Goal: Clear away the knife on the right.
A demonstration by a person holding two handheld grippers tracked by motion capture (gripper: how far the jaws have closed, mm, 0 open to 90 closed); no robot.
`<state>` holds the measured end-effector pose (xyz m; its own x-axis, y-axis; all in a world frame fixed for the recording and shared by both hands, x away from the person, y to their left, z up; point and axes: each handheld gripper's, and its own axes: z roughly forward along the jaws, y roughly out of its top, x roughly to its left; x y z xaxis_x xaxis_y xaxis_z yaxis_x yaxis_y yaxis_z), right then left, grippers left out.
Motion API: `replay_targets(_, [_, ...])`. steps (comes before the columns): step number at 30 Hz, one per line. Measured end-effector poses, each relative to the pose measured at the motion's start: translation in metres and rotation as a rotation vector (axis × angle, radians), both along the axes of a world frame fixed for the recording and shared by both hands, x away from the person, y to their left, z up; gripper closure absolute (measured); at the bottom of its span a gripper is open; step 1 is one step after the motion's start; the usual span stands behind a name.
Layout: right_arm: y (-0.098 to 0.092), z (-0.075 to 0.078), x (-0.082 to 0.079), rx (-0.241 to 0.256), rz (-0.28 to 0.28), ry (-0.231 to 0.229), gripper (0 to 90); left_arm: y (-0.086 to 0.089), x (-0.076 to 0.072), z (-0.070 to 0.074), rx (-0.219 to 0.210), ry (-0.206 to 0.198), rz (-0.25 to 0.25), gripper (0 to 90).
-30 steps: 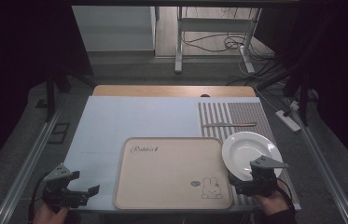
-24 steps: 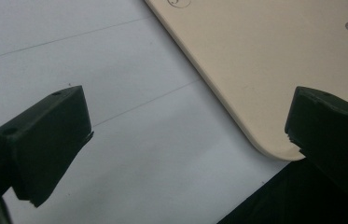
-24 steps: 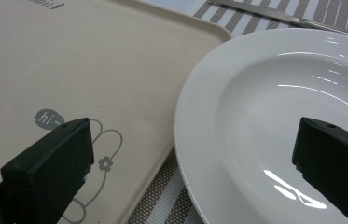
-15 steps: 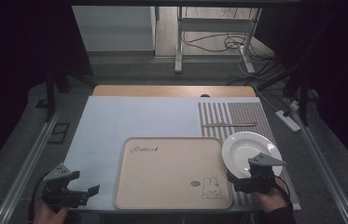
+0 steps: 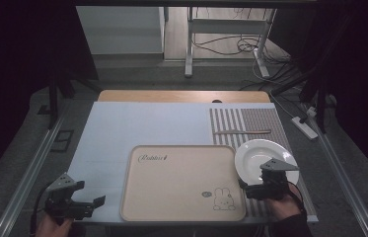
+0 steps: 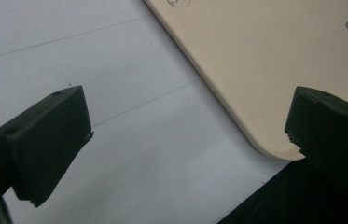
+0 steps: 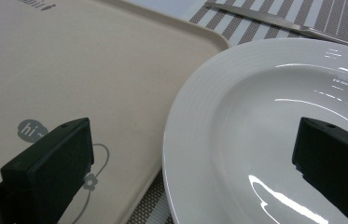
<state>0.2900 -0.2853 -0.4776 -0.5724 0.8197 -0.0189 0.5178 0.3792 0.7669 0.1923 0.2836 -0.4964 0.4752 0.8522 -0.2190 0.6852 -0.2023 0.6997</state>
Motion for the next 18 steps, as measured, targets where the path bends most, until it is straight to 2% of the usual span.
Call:
replay_targets(5, [0.000,0.001,0.003,0.003,0.000,-0.003,0.0,0.000,0.000,0.000,-0.001,0.001,-0.001,0.4])
replay_targets(15, [0.003,0.001,0.013,0.037,-0.005,0.027,0.0,-0.001,0.001,0.000,0.003,0.000,-0.004,0.3])
replay_targets(18, [0.005,0.001,0.017,0.033,-0.001,0.033,0.0,-0.001,0.001,0.000,0.005,0.000,-0.004,0.3])
